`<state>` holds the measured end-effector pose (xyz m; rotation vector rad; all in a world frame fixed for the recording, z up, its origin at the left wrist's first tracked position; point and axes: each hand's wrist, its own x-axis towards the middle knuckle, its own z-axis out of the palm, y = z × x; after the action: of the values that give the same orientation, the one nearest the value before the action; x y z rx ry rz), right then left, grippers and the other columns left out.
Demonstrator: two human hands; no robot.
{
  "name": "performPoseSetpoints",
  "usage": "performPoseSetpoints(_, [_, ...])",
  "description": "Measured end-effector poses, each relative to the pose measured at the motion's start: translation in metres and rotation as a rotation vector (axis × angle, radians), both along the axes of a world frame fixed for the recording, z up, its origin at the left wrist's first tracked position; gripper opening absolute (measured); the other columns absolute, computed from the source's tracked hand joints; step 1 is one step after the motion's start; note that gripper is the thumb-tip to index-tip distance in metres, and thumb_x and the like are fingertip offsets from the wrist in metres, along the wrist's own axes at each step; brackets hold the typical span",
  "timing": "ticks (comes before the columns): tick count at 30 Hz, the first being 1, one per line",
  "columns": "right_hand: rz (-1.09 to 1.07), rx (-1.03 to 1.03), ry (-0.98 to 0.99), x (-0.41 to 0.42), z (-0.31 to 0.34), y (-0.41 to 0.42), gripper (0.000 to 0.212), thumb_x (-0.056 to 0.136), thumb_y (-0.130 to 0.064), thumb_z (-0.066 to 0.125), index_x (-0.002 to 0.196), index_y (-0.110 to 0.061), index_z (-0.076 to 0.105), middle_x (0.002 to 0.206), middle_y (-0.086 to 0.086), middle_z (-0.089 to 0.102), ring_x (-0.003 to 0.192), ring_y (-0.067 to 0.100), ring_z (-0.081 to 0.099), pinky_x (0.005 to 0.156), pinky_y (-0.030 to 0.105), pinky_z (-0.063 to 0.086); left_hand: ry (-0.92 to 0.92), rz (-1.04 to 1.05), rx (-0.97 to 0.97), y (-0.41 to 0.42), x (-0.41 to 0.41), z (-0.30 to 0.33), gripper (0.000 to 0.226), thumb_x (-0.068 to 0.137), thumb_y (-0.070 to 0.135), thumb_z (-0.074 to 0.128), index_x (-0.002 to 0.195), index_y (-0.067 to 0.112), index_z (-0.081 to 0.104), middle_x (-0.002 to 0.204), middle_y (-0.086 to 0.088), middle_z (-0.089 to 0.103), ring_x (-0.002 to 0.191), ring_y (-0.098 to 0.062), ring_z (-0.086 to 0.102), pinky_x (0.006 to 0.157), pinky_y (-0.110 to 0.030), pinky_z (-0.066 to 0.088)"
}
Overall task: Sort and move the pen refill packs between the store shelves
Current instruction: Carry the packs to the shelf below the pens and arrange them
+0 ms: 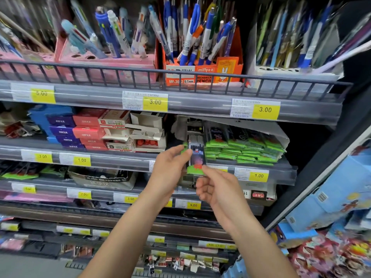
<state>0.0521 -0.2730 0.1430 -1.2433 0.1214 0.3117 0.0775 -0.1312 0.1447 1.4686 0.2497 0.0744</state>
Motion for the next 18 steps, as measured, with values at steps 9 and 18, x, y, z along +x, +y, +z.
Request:
performPoseSetpoints(9, [-0.152, 0.039, 0.073, 0.038, 0.009, 0.024, 0.025, 0.099, -0.024, 0.065, 0.088, -0.003, 0.072, 0.057, 0.004, 0.06, 0.047, 0.015, 0.053, 0.042, 0.024, 0.044, -0.392, 0.018, 0.652, 0.018, 0.003, -0.013, 0.039, 0.093, 0.034, 0.076, 0.131, 0.027, 0.07, 0.125, 0.006, 0.063, 0.12, -0.008, 0.059, 0.102, -0.027, 0.047])
performPoseSetpoints(18, [-0.345, -0.558, -0.358, 0.042, -0.02, -0.005, 0.03, 0.101, -0.039, 0.061, 0.086, -0.016, 0.073, 0.064, -0.004, 0.067, 0.055, 0.009, 0.059, 0.056, 0.031, 0.047, -0.489, 0.065, 0.816, 0.015, 0.038, -0.02, 0.029, 0.092, 0.029, 0.078, 0.117, 0.015, 0.08, 0.111, -0.005, 0.075, 0.1, -0.014, 0.065, 0.088, -0.001, 0.036])
